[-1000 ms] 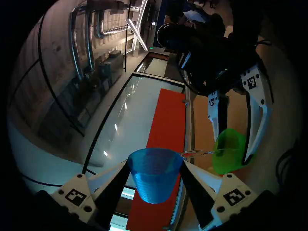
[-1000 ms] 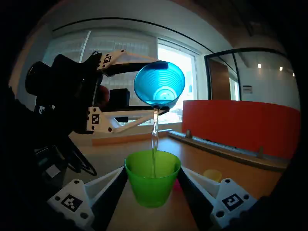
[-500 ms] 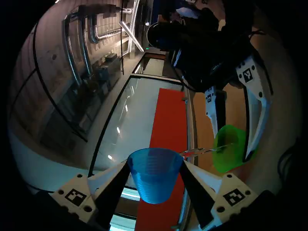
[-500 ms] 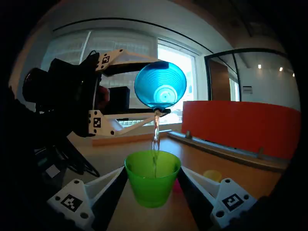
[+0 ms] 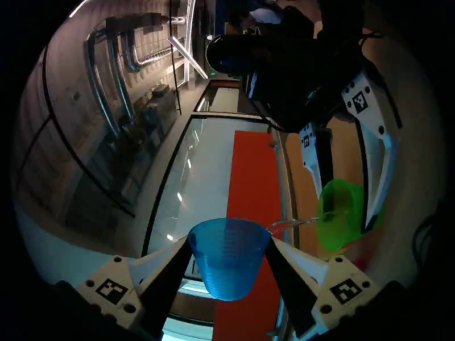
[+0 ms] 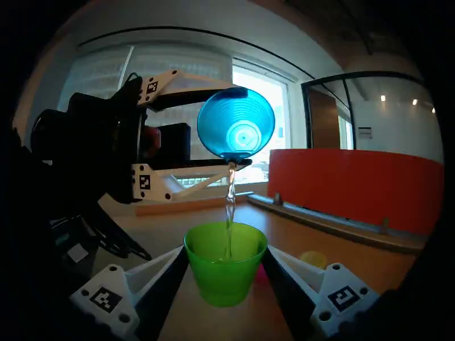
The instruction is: Pour water
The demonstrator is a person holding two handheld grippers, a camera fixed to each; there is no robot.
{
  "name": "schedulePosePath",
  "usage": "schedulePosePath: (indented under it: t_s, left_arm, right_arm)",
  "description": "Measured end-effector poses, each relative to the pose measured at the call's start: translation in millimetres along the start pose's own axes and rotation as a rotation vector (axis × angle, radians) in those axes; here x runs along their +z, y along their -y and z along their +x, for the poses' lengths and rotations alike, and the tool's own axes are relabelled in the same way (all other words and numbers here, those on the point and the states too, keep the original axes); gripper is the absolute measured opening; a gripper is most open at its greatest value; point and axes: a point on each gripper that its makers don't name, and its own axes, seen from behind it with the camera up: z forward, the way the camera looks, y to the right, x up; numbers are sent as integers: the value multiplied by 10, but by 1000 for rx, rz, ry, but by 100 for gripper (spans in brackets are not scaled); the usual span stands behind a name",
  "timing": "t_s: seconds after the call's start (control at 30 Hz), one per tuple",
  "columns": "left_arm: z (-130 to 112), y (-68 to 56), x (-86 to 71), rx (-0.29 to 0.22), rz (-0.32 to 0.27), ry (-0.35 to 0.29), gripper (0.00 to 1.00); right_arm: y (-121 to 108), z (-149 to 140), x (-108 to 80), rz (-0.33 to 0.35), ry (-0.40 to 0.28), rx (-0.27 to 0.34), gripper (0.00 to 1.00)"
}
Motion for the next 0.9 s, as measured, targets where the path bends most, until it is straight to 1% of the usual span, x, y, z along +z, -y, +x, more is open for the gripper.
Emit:
schedulePosePath:
  t_s: [0.27, 0.47, 0.67, 0.9]
  left_arm:
    - [21, 33, -49, 38, 9, 2, 87]
    - [51, 23, -55, 77, 16, -3, 87]
    - [90, 4, -49, 129, 21, -7, 87]
    - [126, -1, -40, 156, 28, -16, 87]
  right_arm:
    - [9, 7, 1, 1, -2, -2, 90]
    - [12, 18, 8, 0, -4, -1, 90]
    - [10, 34, 11, 0, -8, -1, 90]
    - [-1, 32, -1, -2, -10, -2, 90]
